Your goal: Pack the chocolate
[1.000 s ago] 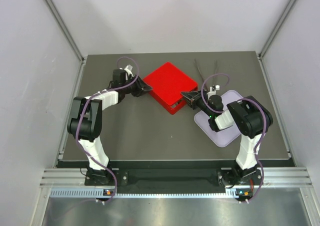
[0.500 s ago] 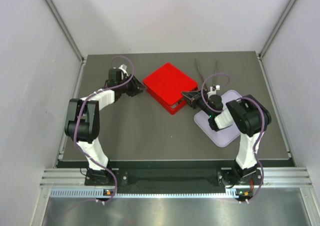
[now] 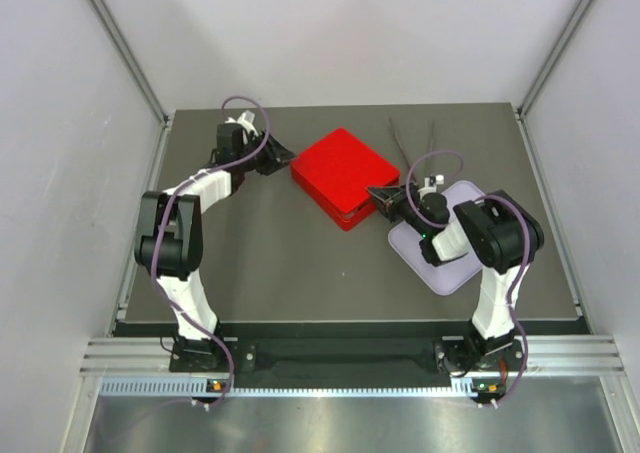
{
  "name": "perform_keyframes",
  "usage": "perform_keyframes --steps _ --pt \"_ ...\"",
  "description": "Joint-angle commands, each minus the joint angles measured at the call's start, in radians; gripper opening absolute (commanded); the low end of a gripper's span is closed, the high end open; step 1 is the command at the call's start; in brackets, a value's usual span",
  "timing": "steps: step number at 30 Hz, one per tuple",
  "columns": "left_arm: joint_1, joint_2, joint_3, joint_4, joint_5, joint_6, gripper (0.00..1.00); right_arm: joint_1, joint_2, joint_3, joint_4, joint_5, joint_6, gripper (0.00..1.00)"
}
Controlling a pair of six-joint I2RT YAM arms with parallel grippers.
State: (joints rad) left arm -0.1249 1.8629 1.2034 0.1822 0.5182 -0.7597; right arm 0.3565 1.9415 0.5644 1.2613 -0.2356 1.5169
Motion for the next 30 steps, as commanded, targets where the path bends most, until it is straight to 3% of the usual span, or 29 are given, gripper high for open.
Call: perform_keyframes --steps 1,16,30 --pt "0.002 0.054 0.083 0.06 0.025 -0.003 0.42 -0.017 -0.01 -0.014 0.277 0.002 -0.006 0.11" --pt "-0.007 0.117 0.091 0.103 0.051 -0.024 0.42 -0.053 -0.117 -0.04 0.136 -0.044 -0.075 0.33" --pt "-0.007 0.101 0.082 0.1 0.049 -0.021 0.42 -0.099 -0.325 -0.058 -0.362 -0.048 -0.178 0.34"
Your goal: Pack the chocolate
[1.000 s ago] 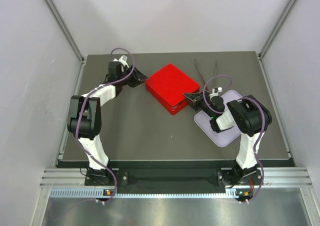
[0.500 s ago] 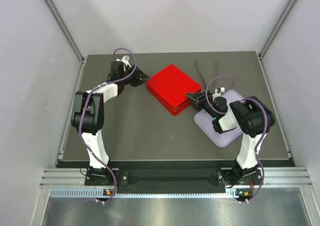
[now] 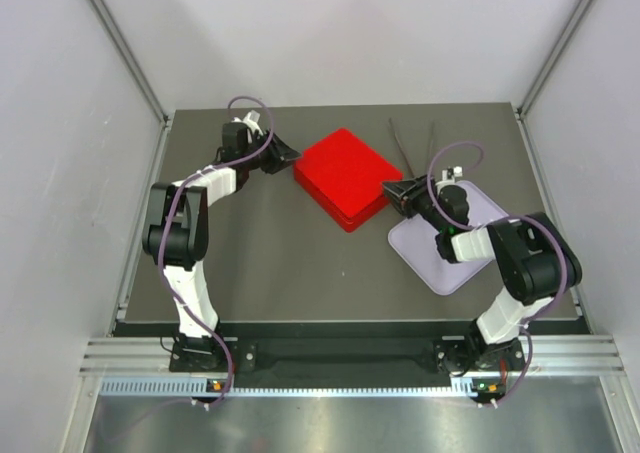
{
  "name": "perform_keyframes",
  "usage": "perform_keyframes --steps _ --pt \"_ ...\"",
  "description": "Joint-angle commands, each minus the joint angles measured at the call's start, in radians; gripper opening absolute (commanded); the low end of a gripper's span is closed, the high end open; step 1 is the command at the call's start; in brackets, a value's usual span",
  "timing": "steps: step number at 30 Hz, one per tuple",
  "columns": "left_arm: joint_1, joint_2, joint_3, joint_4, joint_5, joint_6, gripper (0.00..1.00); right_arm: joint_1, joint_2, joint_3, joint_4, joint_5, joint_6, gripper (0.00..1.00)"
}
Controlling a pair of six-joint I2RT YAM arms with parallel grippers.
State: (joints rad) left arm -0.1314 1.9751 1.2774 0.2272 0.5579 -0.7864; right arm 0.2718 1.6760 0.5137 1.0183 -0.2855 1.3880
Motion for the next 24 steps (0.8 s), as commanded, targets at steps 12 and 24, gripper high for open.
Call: perform_keyframes --steps 12,24 --pt "0.001 0.014 0.15 -0.084 -0.065 0.143 0.42 -0.019 -0.24 0.069 -0.605 0.097 -0.211 0.34" --pt "-0.002 0.166 0.399 -0.251 -0.073 0.311 0.45 -0.02 -0.236 0.271 -0.848 0.151 -0.372 0.45"
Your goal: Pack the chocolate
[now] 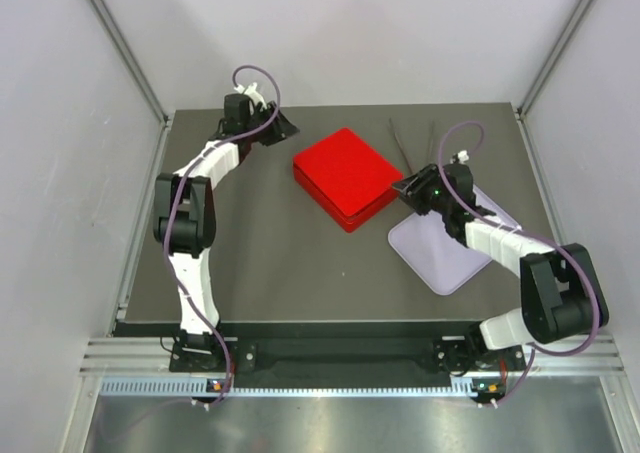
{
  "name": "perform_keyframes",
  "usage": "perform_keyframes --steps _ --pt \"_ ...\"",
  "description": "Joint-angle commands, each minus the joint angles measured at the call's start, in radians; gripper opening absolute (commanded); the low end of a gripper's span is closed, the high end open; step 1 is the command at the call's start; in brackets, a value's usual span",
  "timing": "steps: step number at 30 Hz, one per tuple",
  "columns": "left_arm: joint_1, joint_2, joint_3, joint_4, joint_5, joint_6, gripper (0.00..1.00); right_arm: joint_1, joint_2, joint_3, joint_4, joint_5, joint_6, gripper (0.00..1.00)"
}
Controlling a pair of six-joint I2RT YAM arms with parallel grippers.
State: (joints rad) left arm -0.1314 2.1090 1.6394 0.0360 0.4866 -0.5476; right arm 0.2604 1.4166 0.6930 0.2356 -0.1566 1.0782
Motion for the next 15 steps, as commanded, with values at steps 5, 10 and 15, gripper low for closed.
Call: perform_keyframes --steps 5,10,15 --pt "-0.004 0.071 0.045 -0.062 0.023 0.097 0.45 -0.006 0.088 0.192 -0.131 0.038 -0.078 0.46" --pt "-0.008 0.098 0.043 -0.05 0.086 0.112 0.43 0.01 0.157 0.235 -0.154 0.051 -0.075 0.48" --pt "-0.01 0.083 0.007 -0.045 0.092 0.115 0.41 0.036 0.196 0.243 -0.15 0.063 -0.066 0.47"
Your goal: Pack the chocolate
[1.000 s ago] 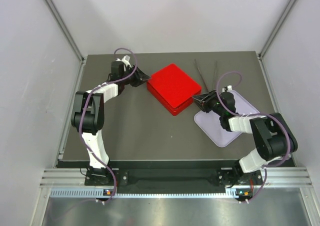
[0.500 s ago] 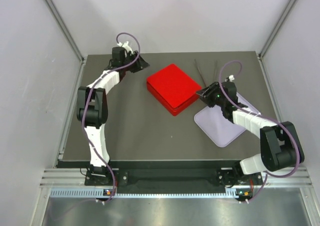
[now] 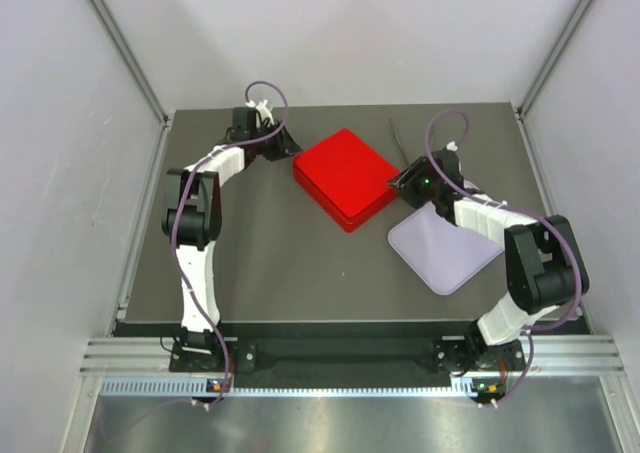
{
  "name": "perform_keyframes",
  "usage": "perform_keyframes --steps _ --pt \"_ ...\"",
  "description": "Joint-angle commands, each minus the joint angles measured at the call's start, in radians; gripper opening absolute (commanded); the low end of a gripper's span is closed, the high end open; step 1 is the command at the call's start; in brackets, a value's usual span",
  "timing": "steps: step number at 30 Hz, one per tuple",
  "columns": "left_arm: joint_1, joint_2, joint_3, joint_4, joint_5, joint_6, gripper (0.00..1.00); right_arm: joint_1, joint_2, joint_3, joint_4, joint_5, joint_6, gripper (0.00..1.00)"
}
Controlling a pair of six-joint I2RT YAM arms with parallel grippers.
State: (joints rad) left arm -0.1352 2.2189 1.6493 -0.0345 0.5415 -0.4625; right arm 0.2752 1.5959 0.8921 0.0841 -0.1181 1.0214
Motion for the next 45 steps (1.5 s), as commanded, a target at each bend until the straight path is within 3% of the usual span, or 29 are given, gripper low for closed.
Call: perform_keyframes --steps 1,13,31,45 --pt "-0.006 -0.031 -0.009 0.025 0.034 0.028 0.4 0.022 0.021 0.042 0.006 0.024 -0.007 0.48" --pt "-0.006 -0.108 -0.103 0.024 0.005 0.035 0.36 0.05 0.065 0.031 0.081 0.006 0.043 0.47" --pt "-0.004 -0.153 -0.095 0.016 -0.063 -0.005 0.42 0.098 -0.011 -0.071 0.1 0.031 0.077 0.37" --pt "-0.004 -0.192 -0.098 -0.016 -0.069 0.005 0.46 0.11 -0.002 -0.07 0.115 -0.015 0.042 0.35"
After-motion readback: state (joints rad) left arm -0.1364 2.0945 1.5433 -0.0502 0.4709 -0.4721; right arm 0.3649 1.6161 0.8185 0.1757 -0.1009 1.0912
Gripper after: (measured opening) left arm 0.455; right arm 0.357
